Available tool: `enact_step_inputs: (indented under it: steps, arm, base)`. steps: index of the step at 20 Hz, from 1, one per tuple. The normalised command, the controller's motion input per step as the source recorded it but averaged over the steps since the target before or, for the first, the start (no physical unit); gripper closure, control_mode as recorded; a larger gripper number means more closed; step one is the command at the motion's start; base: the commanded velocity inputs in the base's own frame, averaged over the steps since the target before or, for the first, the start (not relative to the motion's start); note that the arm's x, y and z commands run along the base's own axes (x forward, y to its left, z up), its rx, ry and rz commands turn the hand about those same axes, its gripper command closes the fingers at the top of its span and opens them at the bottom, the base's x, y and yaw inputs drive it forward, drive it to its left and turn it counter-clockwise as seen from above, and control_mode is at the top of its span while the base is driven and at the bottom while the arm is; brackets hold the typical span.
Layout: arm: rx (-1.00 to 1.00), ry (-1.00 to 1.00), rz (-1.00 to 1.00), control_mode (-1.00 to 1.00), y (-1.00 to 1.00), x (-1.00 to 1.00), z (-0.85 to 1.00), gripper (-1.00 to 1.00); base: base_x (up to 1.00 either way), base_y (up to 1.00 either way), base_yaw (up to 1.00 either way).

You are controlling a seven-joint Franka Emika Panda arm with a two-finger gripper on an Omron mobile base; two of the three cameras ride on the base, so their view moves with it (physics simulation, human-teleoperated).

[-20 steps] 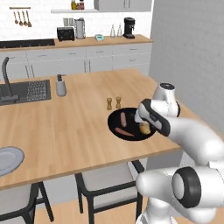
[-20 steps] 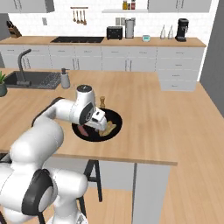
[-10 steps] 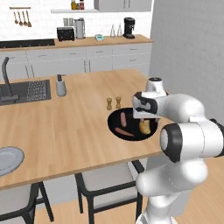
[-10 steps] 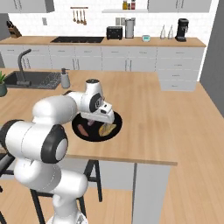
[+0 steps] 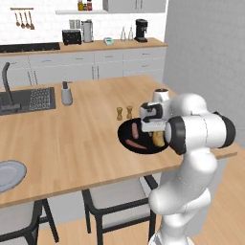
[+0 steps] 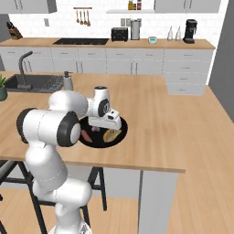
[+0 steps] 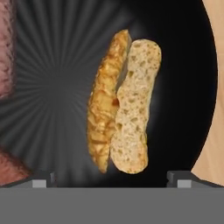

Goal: Place one bun and one sausage from the bowl on each plate.

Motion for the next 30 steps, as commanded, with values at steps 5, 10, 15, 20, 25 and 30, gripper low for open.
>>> enact_step_inputs:
  steps: [5, 10, 15, 20, 25, 30]
  arm:
    - [0.00, 0.00, 0.02, -1.00, 0.00, 0.33, -0.32, -1.00]
    - [0.00, 0.00, 0.01, -1.00, 0.00, 0.20, -0.29, -1.00]
    - [0.00, 0.00, 0.00, -1.00, -0.01, 0.00, -0.31, 1.00]
    - [0.00, -0.03, 0.00, -1.00, 0.00, -0.01, -0.08, 1.00]
    - [0.00, -0.04, 0.00, -1.00, 0.04, -0.15, 0.53, 1.00]
    - [0.00, -0.05, 0.00, -1.00, 0.28, -0.31, 0.90, 1.00]
  base:
    - [0.00, 0.00, 0.00]
    - [0.00, 0.00, 0.00]
    - [0.00, 0.00, 0.00]
    - [0.00, 0.00, 0.00]
    - [0.00, 0.00, 0.00]
    - [0.00, 0.00, 0.00]
